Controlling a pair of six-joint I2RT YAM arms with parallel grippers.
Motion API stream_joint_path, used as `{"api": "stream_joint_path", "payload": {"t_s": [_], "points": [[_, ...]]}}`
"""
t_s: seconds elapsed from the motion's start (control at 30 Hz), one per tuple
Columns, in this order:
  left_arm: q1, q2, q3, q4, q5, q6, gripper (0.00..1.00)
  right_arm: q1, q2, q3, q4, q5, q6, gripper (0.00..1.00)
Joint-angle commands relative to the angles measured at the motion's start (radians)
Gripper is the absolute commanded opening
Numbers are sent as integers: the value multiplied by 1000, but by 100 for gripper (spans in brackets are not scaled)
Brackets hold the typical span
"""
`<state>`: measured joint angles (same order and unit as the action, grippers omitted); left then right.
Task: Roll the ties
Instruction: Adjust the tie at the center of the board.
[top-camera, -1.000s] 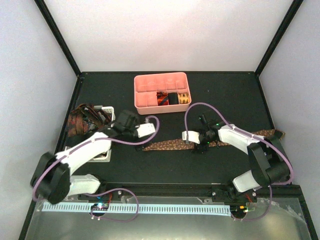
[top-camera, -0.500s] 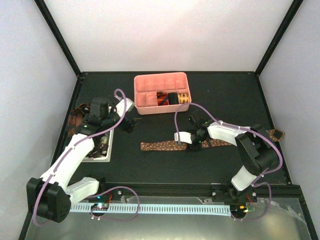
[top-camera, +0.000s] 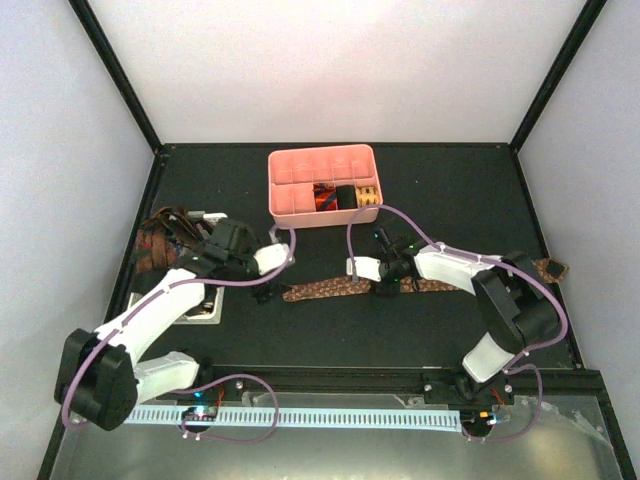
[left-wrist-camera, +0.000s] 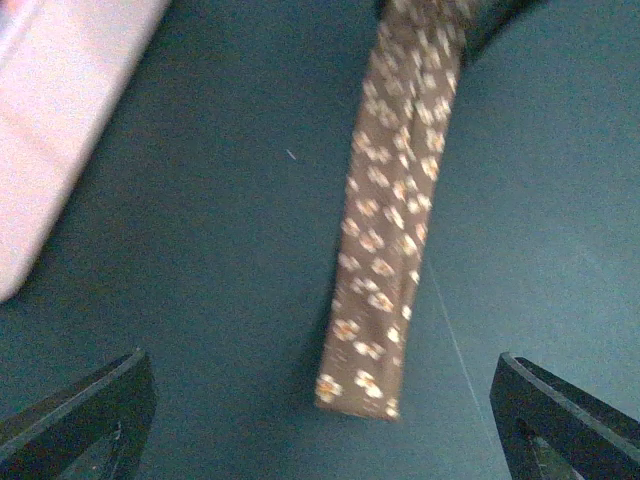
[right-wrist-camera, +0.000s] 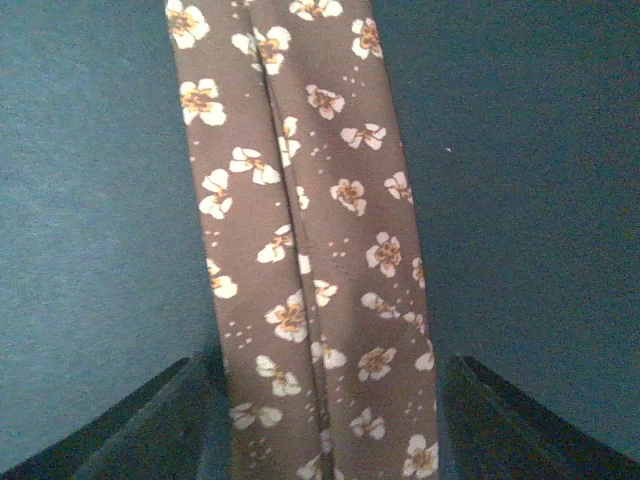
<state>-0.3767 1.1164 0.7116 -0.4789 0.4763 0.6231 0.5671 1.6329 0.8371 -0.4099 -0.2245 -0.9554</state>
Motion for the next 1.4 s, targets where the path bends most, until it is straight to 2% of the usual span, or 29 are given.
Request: {"api": "stream_joint_path", "payload": {"t_s": [0.0,0.1,0.27,0.33,0.4,0.53,0.7,0.87,0.97,1.13,1.37], "points": [[-94,67,-17,-48,-126,101,94,2,-70,-9,-63,-43,6,70],[-129,126,5,-63,-146,86,99,-4,-80,17,-112,-53,18,74],[-182,212,-1,9,-190,88,99,-55,-35,21,-102,-32,-36,83],[-184,234,10,16,-195,81,99,-60,-7,35,-101,-27,-46,84],[-183,243,12,32,-198,74,99,-59,17,74,-117,-49,-30,96],[-184,256,14,44,-205,65,99,-60,84,170,-209,-87,-27,96],[-177,233,12,52,-229,51,99,-59,185,256,-362,-86,-54,83],[-165,211,12,52,-228,42,99,-58,200,272,-418,-82,-64,67],[-151,206,12,58,-224,37,99,-56,180,238,-392,-61,-64,55],[-140,212,9,75,-224,20,98,-49,121,165,-303,-53,-31,46],[-134,216,11,76,-222,22,97,-19,38,101,-206,-33,-1,41]]}}
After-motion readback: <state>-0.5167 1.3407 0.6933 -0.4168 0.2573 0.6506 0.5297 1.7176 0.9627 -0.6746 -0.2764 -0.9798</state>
